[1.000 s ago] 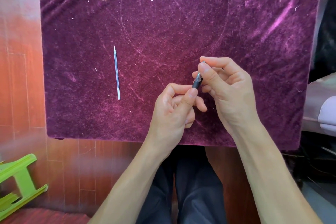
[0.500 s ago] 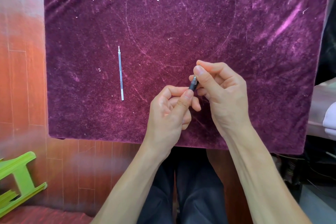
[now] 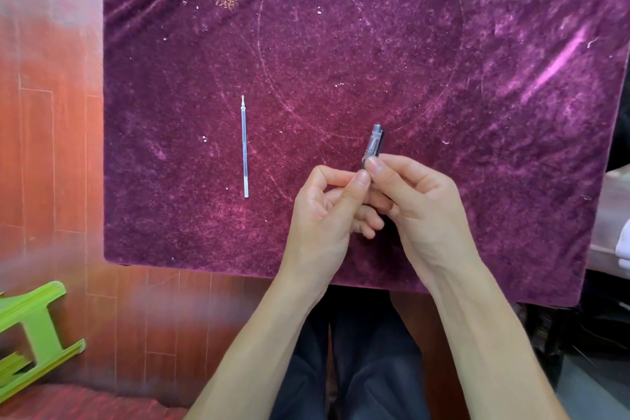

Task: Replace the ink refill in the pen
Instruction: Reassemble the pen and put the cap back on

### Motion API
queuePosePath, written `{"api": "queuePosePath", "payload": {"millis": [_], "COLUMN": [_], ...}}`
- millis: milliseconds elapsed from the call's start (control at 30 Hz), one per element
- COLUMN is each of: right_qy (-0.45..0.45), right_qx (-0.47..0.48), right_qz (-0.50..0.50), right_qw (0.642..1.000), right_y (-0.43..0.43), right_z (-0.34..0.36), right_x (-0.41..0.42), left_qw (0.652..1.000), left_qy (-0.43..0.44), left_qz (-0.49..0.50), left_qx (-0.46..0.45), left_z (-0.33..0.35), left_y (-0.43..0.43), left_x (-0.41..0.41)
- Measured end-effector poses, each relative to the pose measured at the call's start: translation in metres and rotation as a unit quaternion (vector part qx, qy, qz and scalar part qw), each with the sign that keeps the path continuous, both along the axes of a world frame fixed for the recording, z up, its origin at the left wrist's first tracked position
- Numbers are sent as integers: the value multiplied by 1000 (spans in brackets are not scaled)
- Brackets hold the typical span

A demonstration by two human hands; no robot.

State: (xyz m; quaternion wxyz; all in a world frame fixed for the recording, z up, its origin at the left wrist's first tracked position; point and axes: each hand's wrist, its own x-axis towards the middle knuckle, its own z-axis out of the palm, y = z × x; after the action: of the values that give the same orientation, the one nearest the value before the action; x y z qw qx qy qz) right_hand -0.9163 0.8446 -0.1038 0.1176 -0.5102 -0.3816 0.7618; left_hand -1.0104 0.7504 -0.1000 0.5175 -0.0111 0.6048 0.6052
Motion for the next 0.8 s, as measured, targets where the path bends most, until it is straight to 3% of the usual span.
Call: {"api": "queuePosePath", "payload": {"millis": [200,333,433,567,800], "right_qy": [-141,-209,-226,-258,-277], "right_qx": [199,248,249,265,295], "right_qz": [54,95,126,146,138], "right_qw": [968,941,933,918,904], "right_y": [18,25,25,24,20], "right_z": [-10,-15,-18,-22,-23], "right_x": [-26,-50,-63,-71,-66], "left_qw": [972,906,852,823,848], "left_qy": [195,382,472,491,458], "left_qz": [-33,-15,7,-8,-35], "left_qx": [-127,-184,-225,-285,-264], "left_z": [-4,-6,-8,-14,-18], "left_y": [-8,-22,-31,-33,-26], "left_x": [-12,-40,-72,-98,-101]}}
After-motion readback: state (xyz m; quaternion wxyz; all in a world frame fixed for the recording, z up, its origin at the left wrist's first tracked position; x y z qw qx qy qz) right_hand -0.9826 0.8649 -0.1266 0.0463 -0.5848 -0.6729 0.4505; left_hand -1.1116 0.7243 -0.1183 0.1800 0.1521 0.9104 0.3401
